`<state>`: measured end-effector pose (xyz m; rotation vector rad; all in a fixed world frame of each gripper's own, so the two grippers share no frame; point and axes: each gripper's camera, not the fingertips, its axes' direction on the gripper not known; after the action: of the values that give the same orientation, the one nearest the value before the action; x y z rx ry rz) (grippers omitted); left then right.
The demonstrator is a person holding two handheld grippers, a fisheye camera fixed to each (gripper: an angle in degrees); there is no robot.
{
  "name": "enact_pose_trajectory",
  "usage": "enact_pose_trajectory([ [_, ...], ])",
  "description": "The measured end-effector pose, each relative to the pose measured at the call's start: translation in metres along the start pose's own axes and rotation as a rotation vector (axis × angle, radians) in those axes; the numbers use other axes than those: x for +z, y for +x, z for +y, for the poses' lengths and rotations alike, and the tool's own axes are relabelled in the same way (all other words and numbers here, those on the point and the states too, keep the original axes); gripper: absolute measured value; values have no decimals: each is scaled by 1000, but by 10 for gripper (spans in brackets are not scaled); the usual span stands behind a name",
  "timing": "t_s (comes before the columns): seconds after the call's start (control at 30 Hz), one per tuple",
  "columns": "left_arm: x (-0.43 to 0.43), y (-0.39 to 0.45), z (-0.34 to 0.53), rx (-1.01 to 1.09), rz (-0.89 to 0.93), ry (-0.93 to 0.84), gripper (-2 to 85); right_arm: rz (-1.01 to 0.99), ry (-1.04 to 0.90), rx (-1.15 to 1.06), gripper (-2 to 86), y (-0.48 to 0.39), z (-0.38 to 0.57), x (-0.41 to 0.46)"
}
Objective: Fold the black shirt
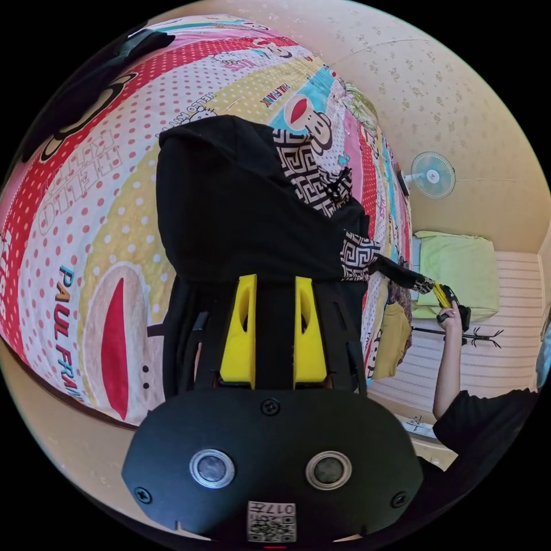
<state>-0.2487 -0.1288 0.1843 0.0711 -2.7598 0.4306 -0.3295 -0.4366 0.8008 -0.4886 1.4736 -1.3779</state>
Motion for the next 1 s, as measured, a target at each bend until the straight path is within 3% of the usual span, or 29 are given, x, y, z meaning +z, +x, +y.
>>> enact_pose_trajectory([
  [0.13,6,1,-2,-17,10,3,101,149,12,-76,54,-20,-37,46],
  [0.23,4,5,-2,-12,1,22,101,414,-62,-68,68,-10,-53,84],
  [0.53,10,-8,10,-61,-15,25,102,179,-125,-75,101,56,-18,105],
  [0.73,8,-15,13,-80,-33,34,101,365,-105,-89,50,47,-13,142],
  [0.83,6,-22,15,-91,-30,42,101,339,-21,-152,26,26,-6,124],
  [1.0,4,-36,21,-123,-1,51,101,333,303,-285,19,-39,38,52],
])
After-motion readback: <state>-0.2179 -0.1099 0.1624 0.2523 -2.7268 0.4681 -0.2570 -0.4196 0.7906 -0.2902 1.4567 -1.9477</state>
